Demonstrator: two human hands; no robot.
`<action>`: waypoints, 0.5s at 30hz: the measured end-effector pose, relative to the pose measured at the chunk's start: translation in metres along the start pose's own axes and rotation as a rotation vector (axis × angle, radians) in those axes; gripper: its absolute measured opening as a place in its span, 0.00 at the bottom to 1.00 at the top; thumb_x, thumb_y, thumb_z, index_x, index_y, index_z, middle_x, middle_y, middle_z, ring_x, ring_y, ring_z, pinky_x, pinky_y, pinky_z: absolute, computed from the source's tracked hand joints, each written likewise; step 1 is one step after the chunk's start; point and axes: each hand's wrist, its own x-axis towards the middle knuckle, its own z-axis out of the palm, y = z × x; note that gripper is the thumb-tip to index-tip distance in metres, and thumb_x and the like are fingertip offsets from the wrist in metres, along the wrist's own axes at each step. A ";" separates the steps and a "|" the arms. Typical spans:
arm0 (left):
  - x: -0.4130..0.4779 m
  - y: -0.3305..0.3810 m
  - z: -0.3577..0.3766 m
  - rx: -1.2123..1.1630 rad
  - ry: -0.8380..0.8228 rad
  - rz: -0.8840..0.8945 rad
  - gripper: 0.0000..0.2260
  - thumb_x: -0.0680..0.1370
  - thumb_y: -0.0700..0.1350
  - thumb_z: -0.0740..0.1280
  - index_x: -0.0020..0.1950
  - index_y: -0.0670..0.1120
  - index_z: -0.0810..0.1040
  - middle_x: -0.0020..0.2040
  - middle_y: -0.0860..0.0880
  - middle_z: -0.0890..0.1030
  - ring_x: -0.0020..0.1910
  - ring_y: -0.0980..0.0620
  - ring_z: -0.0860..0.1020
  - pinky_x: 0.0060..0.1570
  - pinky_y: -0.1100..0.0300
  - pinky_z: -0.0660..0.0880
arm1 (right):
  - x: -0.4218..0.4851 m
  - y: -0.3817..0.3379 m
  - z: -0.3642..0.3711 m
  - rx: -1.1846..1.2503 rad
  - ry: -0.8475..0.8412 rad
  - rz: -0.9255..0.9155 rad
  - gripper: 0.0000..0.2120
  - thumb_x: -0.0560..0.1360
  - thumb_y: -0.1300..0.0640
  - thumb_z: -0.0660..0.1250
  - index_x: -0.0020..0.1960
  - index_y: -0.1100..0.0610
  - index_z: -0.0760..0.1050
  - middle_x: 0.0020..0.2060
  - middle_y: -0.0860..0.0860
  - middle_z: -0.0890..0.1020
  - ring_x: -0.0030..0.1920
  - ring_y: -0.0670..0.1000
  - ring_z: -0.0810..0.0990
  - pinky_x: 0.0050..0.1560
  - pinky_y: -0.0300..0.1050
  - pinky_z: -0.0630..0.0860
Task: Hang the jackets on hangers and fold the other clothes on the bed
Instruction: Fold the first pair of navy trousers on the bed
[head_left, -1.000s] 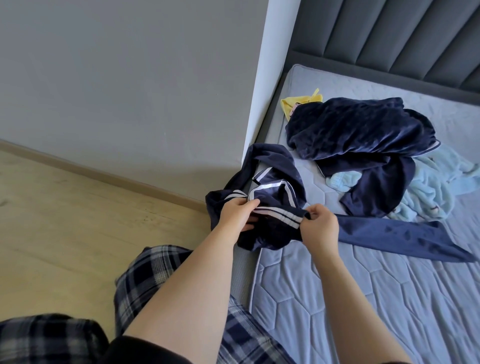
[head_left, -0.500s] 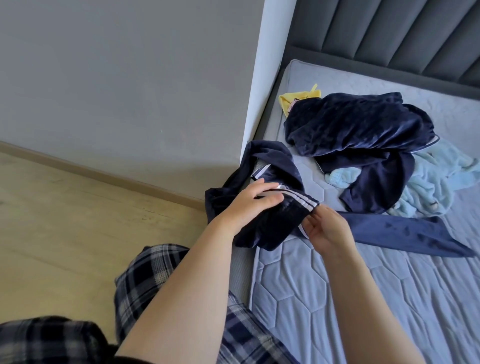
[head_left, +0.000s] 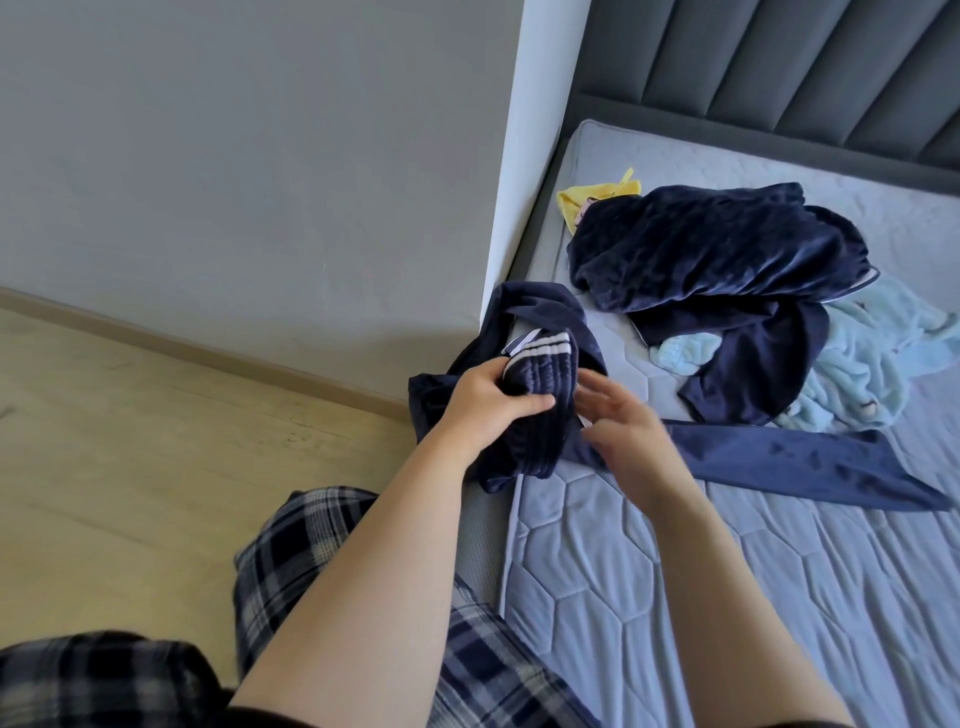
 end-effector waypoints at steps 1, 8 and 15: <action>0.000 0.001 -0.001 -0.072 0.012 -0.018 0.11 0.68 0.40 0.77 0.47 0.50 0.82 0.44 0.53 0.85 0.46 0.56 0.82 0.50 0.60 0.78 | -0.003 0.004 0.004 -0.115 -0.086 -0.005 0.29 0.70 0.79 0.57 0.63 0.55 0.73 0.59 0.53 0.81 0.59 0.49 0.79 0.48 0.38 0.78; 0.000 0.000 -0.003 -0.367 0.063 -0.091 0.08 0.72 0.35 0.72 0.47 0.46 0.81 0.45 0.48 0.85 0.47 0.48 0.83 0.47 0.54 0.80 | -0.005 0.032 0.028 -0.591 0.188 0.018 0.11 0.66 0.60 0.75 0.46 0.52 0.78 0.47 0.50 0.80 0.47 0.44 0.77 0.42 0.29 0.70; 0.002 0.000 -0.003 -0.439 0.143 -0.125 0.09 0.70 0.34 0.73 0.46 0.45 0.82 0.46 0.45 0.85 0.48 0.44 0.83 0.52 0.49 0.79 | -0.003 0.049 0.044 -0.698 0.151 -0.001 0.05 0.68 0.61 0.69 0.39 0.58 0.73 0.33 0.50 0.79 0.35 0.50 0.77 0.30 0.33 0.69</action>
